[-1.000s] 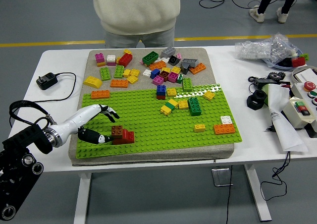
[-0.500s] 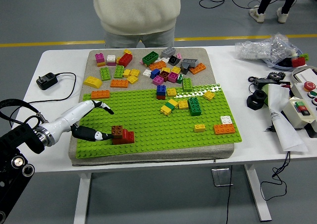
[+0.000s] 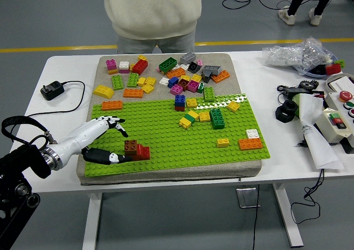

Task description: Pick up the brick,pile it on top of brick,press brick,pick up the brick,pile it on top of brick,press brick

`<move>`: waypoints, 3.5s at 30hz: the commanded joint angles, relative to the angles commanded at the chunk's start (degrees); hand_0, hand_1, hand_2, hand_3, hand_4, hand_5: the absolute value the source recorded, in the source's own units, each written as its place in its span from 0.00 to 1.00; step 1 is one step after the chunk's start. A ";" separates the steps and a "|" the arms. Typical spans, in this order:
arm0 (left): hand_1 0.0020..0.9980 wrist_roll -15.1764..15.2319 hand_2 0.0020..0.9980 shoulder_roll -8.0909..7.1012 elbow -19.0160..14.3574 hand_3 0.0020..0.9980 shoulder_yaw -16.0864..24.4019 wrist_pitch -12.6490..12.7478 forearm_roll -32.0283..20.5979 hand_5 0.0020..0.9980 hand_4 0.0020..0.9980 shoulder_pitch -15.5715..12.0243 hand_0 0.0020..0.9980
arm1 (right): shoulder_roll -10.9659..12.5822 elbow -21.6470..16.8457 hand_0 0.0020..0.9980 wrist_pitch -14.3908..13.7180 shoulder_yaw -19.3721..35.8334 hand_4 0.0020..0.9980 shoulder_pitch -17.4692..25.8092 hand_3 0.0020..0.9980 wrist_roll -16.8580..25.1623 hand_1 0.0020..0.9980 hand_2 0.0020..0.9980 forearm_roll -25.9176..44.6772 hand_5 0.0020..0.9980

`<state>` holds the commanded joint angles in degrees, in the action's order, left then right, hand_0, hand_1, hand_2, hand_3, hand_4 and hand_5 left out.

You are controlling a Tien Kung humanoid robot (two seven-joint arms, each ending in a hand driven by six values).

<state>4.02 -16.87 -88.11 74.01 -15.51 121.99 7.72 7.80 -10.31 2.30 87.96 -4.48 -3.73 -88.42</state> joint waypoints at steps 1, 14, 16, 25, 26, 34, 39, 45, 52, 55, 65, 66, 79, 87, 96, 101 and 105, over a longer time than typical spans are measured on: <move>1.00 0.14 0.98 -0.06 -0.30 0.62 -0.28 0.84 0.43 0.59 1.00 -0.01 1.00 | 0.00 0.00 0.76 0.01 0.00 1.00 0.01 0.74 -0.01 0.68 0.72 -0.02 0.68; 1.00 0.37 0.92 -0.69 -2.62 0.62 -4.91 8.71 8.01 0.62 1.00 -0.58 1.00 | 0.00 0.00 0.76 0.09 0.06 1.00 0.08 0.74 -0.03 0.68 0.72 -0.50 0.68; 1.00 0.20 0.91 -0.91 -2.80 0.61 -5.91 9.47 8.01 0.62 1.00 -0.67 1.00 | 0.03 0.00 0.76 0.08 0.08 1.00 0.09 0.74 -0.03 0.68 0.72 -0.55 0.68; 1.00 0.01 0.91 -0.76 -1.56 0.61 -6.84 10.10 8.01 0.62 1.00 -0.62 1.00 | 0.00 0.00 0.76 0.12 0.02 1.00 0.07 0.74 -0.04 0.68 0.72 -0.60 0.68; 1.00 0.03 0.91 -0.68 -1.05 0.61 -6.92 10.21 8.01 0.62 1.00 -0.56 1.00 | 0.00 0.00 0.76 0.12 0.00 1.00 0.06 0.74 -0.04 0.68 0.72 -0.59 0.68; 1.00 0.19 0.90 -0.26 1.39 0.61 -7.03 10.55 8.01 0.61 1.00 -0.51 1.00 | -0.02 0.00 0.76 0.13 -0.08 1.00 0.04 0.74 -0.02 0.68 0.72 -0.55 0.68; 1.00 0.22 0.89 -0.23 1.73 0.61 -6.90 10.48 8.01 0.60 1.00 -0.64 1.00 | 0.01 0.00 0.76 0.13 -0.10 1.00 0.11 0.74 -0.04 0.68 0.72 -0.48 0.68; 1.00 0.24 0.89 -0.28 1.64 0.61 -6.75 10.40 8.01 0.61 1.00 -0.76 1.00 | 0.01 0.00 0.76 0.14 -0.11 1.00 0.10 0.74 -0.03 0.68 0.72 -0.45 0.68; 1.00 0.23 0.88 -0.33 1.69 0.61 -6.60 10.35 8.01 0.60 1.00 -0.84 1.00 | 0.04 0.00 0.76 0.11 -0.15 1.00 0.09 0.74 -0.05 0.68 0.72 -0.35 0.68; 1.00 0.22 0.88 -0.26 1.84 0.61 -6.56 10.32 8.01 0.60 1.00 -0.80 1.00 | 0.03 0.00 0.76 0.10 -0.18 1.00 0.07 0.74 -0.04 0.68 0.72 -0.28 0.68; 1.00 0.23 0.88 -0.08 2.47 0.60 -6.55 10.30 8.01 0.58 1.00 -0.84 1.00 | 0.02 0.00 0.76 0.08 -0.18 1.00 0.09 0.74 -0.03 0.68 0.72 -0.22 0.68; 1.00 0.23 0.88 -0.05 2.69 0.60 -6.54 10.27 8.01 0.58 1.00 -0.88 1.00 | 0.02 0.00 0.76 0.07 -0.20 1.00 0.09 0.74 -0.02 0.68 0.72 -0.16 0.68; 1.00 0.29 0.87 0.35 3.36 0.60 -6.67 10.09 8.01 0.58 0.99 -0.92 1.00 | 0.05 0.00 0.76 0.03 -0.21 1.00 0.00 0.74 -0.02 0.68 0.72 -0.01 0.68; 1.00 0.29 0.86 0.41 3.24 0.60 -6.75 9.81 8.01 0.57 0.99 -1.04 1.00 | 0.03 0.00 0.76 0.00 -0.19 1.00 0.01 0.74 -0.02 0.68 0.72 -0.03 0.68; 1.00 0.23 0.86 0.36 3.23 0.60 -6.89 9.56 8.01 0.57 0.99 -1.13 1.00 | 0.03 0.00 0.76 0.04 -0.13 1.00 0.09 0.74 -0.03 0.68 0.72 -0.25 0.68; 1.00 0.23 0.86 0.51 3.73 0.60 -6.88 9.59 8.01 0.57 0.99 -1.07 1.00 | 0.02 0.00 0.76 0.06 -0.21 1.00 0.10 0.74 -0.05 0.68 0.72 -0.26 0.68; 1.00 0.21 0.86 0.52 4.17 0.60 -6.83 9.53 8.01 0.57 0.99 -1.11 1.00 | 0.03 0.00 0.76 0.05 -0.21 1.00 0.09 0.74 -0.04 0.68 0.72 -0.28 0.68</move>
<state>4.24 -16.34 -83.94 67.18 -5.98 130.00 6.61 7.83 -10.31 2.34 87.75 -4.39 -3.77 -88.70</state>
